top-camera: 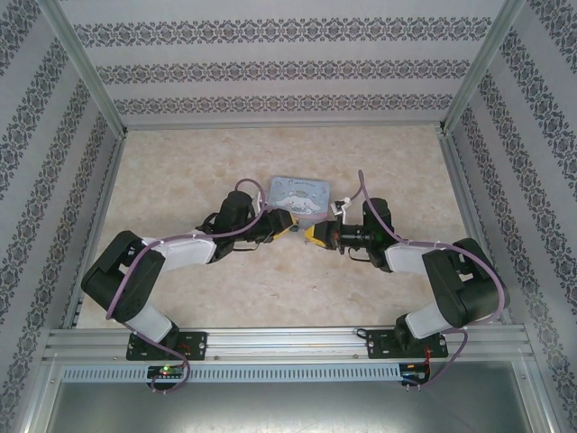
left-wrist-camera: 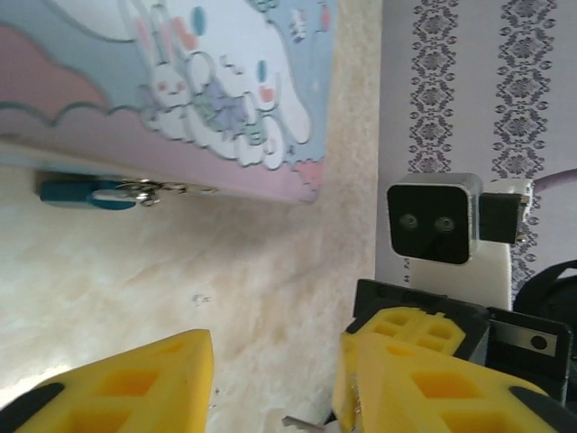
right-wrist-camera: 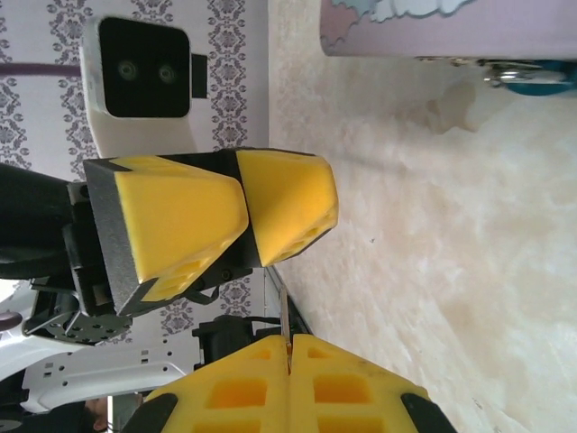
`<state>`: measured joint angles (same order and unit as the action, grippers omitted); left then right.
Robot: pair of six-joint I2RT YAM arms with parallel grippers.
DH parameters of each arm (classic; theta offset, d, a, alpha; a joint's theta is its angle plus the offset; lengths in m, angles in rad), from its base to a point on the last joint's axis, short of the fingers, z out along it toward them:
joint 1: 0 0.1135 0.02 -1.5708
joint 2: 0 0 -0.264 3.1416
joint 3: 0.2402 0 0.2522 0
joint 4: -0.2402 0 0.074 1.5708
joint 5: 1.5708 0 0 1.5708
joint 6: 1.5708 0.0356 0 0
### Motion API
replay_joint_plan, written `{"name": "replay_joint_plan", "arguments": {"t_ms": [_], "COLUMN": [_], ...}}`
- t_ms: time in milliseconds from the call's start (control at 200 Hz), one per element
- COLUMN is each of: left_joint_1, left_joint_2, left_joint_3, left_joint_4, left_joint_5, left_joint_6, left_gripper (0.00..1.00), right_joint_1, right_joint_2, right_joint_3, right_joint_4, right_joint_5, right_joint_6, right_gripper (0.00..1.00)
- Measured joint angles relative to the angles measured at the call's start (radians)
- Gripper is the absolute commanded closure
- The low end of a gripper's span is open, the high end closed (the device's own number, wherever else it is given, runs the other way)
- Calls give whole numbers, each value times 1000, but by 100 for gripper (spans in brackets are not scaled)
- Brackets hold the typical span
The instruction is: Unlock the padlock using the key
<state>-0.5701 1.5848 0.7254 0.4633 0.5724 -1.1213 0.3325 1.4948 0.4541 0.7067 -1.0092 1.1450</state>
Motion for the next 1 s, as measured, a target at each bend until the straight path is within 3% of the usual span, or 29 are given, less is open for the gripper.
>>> {"name": "replay_joint_plan", "arguments": {"t_ms": [744,904,999], "left_joint_1": [-37,-37,-37], "left_joint_2": [60,69,74], "left_joint_3": [32,33,34], "left_joint_4": [100,105,105], "left_joint_5": [44,43,37], "left_joint_6": [-62,-64,-64], "left_gripper": [76,71,75], "right_joint_1": [29,32,32], "right_joint_2": [19,21,21], "right_joint_3": [51,51,51], "right_joint_4": [0,-1,-1], "right_joint_5": [26,28,28], "right_joint_6": [3,3,3], "right_gripper": [100,100,100]}}
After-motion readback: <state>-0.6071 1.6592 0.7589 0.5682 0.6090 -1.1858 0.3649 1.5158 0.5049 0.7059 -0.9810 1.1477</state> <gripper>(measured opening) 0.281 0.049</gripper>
